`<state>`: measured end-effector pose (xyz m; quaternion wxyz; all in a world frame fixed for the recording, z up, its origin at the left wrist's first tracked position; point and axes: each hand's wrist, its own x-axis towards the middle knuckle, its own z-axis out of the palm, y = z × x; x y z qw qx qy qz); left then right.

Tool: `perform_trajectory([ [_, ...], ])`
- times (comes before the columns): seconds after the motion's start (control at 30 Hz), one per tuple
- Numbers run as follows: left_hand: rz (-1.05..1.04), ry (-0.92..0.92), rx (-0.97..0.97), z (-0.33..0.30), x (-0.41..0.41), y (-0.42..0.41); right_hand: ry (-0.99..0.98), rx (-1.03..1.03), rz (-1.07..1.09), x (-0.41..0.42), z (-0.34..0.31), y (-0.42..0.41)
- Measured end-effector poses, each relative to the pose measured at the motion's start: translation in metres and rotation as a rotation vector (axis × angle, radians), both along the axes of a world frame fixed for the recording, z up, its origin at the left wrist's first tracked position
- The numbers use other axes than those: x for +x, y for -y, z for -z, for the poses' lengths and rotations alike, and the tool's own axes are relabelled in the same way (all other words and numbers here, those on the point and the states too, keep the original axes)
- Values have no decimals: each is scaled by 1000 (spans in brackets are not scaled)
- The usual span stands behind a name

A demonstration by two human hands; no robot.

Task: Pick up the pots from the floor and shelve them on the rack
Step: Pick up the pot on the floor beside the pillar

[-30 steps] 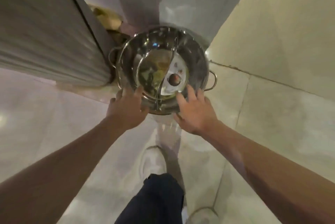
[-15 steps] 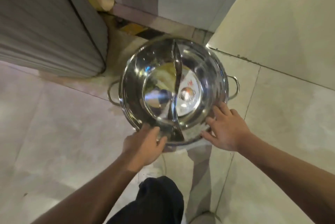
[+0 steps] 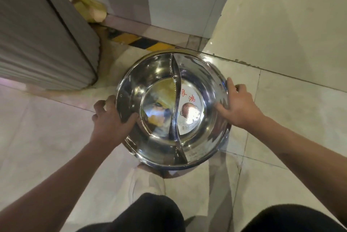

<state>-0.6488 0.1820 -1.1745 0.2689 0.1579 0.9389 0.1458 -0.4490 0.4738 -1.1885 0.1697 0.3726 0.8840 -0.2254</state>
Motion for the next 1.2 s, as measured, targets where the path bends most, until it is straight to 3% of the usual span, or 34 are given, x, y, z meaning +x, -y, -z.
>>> perform_trajectory([
  [0.13, 52, -21, 23, -57, -3, -2, -42, 10, 18, 13, -58, 4],
  [0.23, 138, -57, 43, -133, -5, -13, -48, 32, 57, 28, -135, 4],
  [0.43, 223, -132, 12, -345, 3, -63, -46, 52, 183, 73, -347, -1],
  [0.57, 435, -285, 57, -502, 25, -101, -23, 112, 326, 106, -502, -10],
  [0.7, 431, -102, 128, -633, 59, -141, 3, 181, 453, 150, -636, -15],
  [0.77, 505, -185, 53, -683, 78, -160, -16, 221, 544, 176, -690, -12],
  [0.97, 755, -301, 132, -783, 134, -233, 3, 251, 762, 259, -799, 4],
  [1.2, 1126, -250, 198, -832, 197, -334, 5, 197, 1098, 330, -846, 28],
])
